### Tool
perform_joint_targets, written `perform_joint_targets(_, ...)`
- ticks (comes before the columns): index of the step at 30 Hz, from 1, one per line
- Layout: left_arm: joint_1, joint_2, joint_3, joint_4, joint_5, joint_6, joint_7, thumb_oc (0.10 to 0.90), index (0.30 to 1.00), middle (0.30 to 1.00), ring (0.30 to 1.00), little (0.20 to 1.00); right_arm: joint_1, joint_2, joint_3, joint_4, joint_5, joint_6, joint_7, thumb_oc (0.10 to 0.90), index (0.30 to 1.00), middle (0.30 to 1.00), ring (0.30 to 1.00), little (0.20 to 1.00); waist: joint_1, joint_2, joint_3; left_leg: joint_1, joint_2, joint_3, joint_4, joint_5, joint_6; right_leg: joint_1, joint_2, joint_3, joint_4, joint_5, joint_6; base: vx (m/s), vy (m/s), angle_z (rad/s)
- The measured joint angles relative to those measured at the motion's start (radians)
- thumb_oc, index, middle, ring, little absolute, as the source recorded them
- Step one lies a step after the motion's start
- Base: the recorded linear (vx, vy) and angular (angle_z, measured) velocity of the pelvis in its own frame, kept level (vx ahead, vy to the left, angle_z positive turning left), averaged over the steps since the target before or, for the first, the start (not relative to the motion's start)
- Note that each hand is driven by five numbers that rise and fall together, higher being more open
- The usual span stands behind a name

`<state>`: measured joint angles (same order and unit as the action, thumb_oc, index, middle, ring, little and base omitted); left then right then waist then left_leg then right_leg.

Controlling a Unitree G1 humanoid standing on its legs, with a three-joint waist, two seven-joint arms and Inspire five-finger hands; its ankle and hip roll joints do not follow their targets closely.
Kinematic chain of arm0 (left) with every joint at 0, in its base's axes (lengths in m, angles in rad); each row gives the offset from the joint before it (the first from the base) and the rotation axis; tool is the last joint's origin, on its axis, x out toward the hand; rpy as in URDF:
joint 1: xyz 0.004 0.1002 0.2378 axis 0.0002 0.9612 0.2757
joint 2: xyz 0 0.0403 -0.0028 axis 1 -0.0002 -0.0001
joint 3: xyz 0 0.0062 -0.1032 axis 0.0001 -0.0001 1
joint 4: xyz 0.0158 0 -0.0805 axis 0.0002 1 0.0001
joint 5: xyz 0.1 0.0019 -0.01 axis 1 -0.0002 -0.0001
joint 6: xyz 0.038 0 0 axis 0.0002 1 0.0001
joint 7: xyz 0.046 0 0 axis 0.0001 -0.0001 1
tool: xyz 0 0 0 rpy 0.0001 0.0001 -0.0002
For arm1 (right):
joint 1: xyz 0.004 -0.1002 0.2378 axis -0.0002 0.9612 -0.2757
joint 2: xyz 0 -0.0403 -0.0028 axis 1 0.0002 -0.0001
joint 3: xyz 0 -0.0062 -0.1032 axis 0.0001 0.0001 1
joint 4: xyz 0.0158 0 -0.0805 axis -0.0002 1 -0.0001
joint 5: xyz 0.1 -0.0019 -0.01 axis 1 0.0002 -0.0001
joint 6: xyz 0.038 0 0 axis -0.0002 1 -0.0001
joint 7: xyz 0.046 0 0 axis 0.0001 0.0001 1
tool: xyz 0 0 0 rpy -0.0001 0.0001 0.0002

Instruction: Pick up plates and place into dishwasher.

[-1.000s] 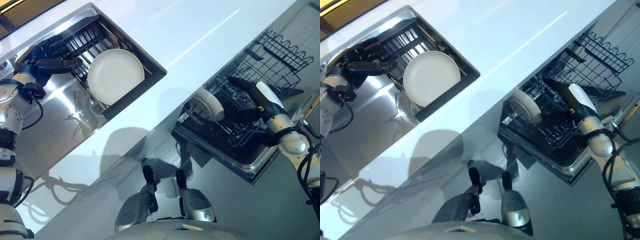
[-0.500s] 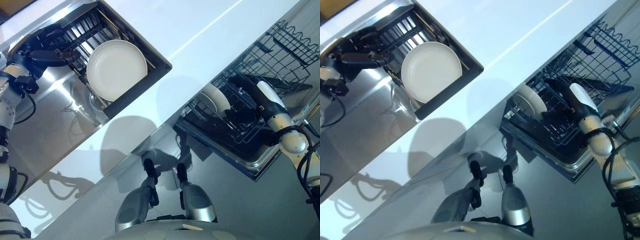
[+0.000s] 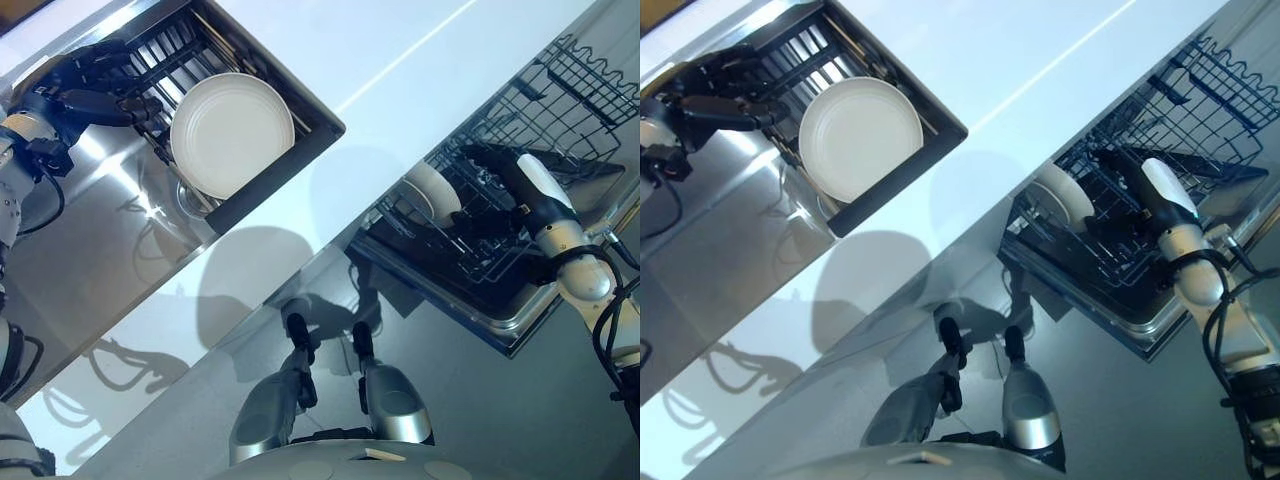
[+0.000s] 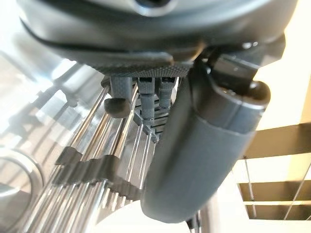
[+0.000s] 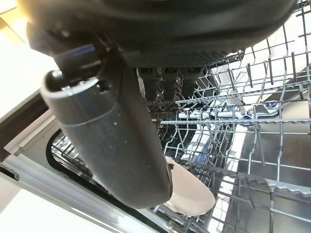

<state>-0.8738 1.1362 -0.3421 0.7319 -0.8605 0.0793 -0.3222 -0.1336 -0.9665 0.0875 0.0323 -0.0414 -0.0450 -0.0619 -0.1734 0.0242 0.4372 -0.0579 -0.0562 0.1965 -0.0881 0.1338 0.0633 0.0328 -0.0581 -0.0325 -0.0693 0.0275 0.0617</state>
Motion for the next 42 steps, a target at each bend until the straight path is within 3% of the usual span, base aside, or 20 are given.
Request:
perform_joint_targets(7, -0.013, 0.017, -0.069, -0.005, 0.062, 0.043, 0.003, 0.800, 0.900, 0.900, 0.900, 0.900, 0.000, 0.000, -0.001, 0.000, 0.001, -0.004, 0.000, 0.800, 0.900, 0.900, 0.900, 0.900, -0.019, 0.002, 0.001, 0.043, 0.000, -0.001, 0.000, -0.003, 0.003, 0.047, 0.000, -0.003, -0.013, 0.000, 0.000, 0.03, -0.022, 0.00)
perform_joint_targets(12, -0.037, 0.034, -0.129, -0.009, 0.122, 0.081, 0.011, 0.800, 0.900, 0.900, 0.900, 0.900, 0.012, 0.000, -0.001, 0.000, 0.003, -0.004, 0.006, 0.800, 0.900, 0.900, 0.900, 0.900, -0.044, 0.018, 0.003, 0.055, 0.000, -0.003, 0.000, -0.003, 0.003, 0.063, 0.000, -0.004, -0.015, 0.000, 0.000, 0.01, -0.042, 0.00)
perform_joint_targets(21, -0.037, 0.038, -0.134, -0.037, 0.136, 0.117, 0.009, 0.800, 0.900, 0.900, 0.900, 0.900, 0.022, 0.002, -0.006, 0.000, 0.005, -0.004, 0.015, 0.800, 0.900, 0.900, 0.900, 0.900, -0.047, 0.024, 0.001, 0.065, -0.001, -0.010, 0.000, -0.003, 0.003, 0.078, 0.000, -0.007, -0.017, 0.000, 0.000, 0.00, -0.040, 0.02)
perform_joint_targets(27, -0.037, 0.039, -0.134, -0.066, 0.155, 0.117, 0.009, 0.800, 0.900, 0.900, 0.900, 0.900, 0.022, 0.007, -0.009, 0.000, 0.011, -0.004, 0.021, 0.800, 0.900, 0.900, 0.900, 0.900, -0.046, 0.027, 0.000, 0.066, -0.001, -0.012, 0.000, -0.003, 0.003, 0.080, 0.000, -0.008, -0.017, 0.000, 0.000, -0.01, -0.033, 0.00)
perform_joint_targets(32, -0.037, 0.039, -0.146, -0.183, 0.156, 0.113, -0.005, 0.800, 0.900, 0.900, 0.900, 0.900, 0.042, 0.011, -0.031, -0.012, 0.022, -0.005, 0.022, 0.800, 0.900, 0.900, 0.900, 0.900, -0.054, 0.027, -0.001, 0.075, -0.001, -0.012, 0.000, -0.003, 0.003, 0.088, 0.000, -0.008, -0.017, 0.000, 0.000, 0.00, -0.031, -0.01)
perform_joint_targets(42, -0.070, 0.038, -0.173, -0.252, 0.166, 0.110, 0.003, 0.800, 0.900, 0.900, 0.900, 0.900, 0.103, 0.027, -0.098, -0.018, 0.028, -0.022, 0.022, 0.800, 0.900, 0.900, 0.900, 0.900, -0.107, 0.036, -0.006, 0.085, 0.004, -0.009, 0.000, -0.003, 0.002, 0.097, 0.005, -0.006, -0.020, 0.000, -0.001, 0.00, -0.025, -0.02)
